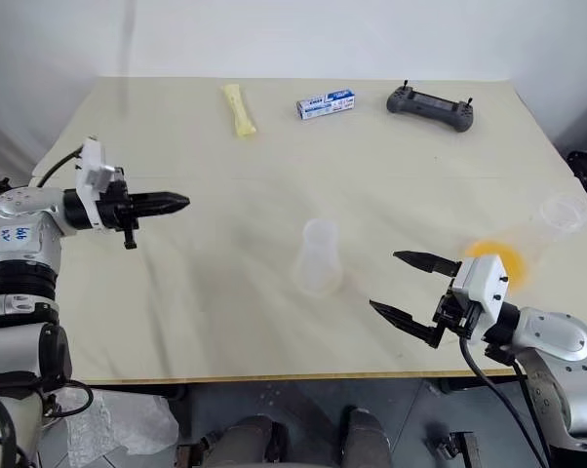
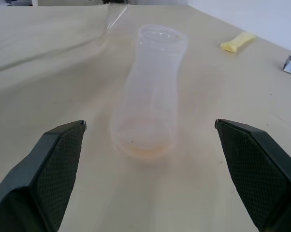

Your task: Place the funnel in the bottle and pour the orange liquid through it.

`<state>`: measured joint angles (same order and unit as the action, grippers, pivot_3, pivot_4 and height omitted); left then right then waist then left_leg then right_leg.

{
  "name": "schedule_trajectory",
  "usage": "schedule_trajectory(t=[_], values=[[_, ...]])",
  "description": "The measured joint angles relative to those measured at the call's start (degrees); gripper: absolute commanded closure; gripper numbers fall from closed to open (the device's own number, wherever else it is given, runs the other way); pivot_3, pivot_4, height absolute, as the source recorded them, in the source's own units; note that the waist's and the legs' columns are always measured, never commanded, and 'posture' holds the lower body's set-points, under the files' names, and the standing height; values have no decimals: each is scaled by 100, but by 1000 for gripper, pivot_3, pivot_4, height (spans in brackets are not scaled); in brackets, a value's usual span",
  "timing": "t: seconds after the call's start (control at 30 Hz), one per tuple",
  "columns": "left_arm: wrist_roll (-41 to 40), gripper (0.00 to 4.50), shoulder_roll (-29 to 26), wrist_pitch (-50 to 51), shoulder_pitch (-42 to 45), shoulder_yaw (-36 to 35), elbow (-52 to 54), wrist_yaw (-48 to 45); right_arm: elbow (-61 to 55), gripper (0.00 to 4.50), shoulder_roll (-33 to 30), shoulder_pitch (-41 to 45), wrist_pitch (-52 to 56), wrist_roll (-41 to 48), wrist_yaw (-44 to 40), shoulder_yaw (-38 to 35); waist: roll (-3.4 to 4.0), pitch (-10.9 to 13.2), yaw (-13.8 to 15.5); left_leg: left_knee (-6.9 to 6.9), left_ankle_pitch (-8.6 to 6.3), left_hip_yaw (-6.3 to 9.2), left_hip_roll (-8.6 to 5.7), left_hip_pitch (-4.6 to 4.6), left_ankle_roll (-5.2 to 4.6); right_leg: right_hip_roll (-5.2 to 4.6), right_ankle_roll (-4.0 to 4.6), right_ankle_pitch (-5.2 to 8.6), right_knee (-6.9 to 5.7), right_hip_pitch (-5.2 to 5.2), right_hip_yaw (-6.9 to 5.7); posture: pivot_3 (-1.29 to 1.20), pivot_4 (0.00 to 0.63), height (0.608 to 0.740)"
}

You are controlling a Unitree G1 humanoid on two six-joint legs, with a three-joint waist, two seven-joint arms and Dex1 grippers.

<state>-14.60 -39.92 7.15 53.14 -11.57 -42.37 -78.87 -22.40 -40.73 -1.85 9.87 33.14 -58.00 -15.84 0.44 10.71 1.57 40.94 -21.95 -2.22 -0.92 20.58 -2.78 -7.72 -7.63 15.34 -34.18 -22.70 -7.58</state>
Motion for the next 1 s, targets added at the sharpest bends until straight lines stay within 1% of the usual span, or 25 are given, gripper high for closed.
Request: schedule_trajectory(t=[0.17, 0.27, 0.4, 0.57, 0.7, 0.93, 1.0], values=[[-496, 4461, 303, 234, -144, -179, 814, 329, 11, 0, 7, 79, 0, 5, -7, 15, 1, 0, -12, 2, -1, 0, -1, 0, 0, 1, 0, 0, -1, 1, 1, 0, 150, 740], [-732, 4461, 599, 158, -188, -200, 933, 402, 10, 0, 16, 169, 13, 86, 18, -6, 0, 0, -3, 5, -1, -1, -2, 1, 0, 0, 0, 0, 0, 2, 1, 0, 150, 740], [-841, 4461, 860, -213, -71, -192, 988, 435, 3, 0, 17, 261, 20, 201, 74, -55, 0, 0, 0, 5, -1, -2, -3, 1, 0, 1, 0, 0, 0, 2, -1, 0, 150, 740], [-891, 4461, 1198, -646, 581, -95, 752, 265, -114, 0, -2, 299, 110, 361, 107, -155, 0, 0, 15, 8, -1, -4, -7, 4, 0, 0, -1, 0, 3, 2, -1, 0, 150, 740], [-893, 4461, 1532, -1089, 1189, 78, 267, -86, -329, 0, -142, 338, 267, 571, 125, -293, 0, 0, 10, 6, -1, -8, -11, 5, 0, 2, -1, -1, 5, 2, -4, 0, 150, 740], [-892, 4461, 1964, -1622, 1672, 310, -243, -702, -593, 0, -146, 324, 501, 897, 185, -322, 0, 0, 9, 7, -1, -10, -17, 7, 0, 4, -1, -1, 8, 1, -5, 0, 150, 740], [-875, 4461, 2060, -1852, 1760, 392, -351, -713, -691, 0, -146, 342, 520, 906, 232, -322, 0, 0, 11, 7, -1, -11, -17, 8, -1, 3, -2, -1, 10, 1, -3, 0, 150, 740]])
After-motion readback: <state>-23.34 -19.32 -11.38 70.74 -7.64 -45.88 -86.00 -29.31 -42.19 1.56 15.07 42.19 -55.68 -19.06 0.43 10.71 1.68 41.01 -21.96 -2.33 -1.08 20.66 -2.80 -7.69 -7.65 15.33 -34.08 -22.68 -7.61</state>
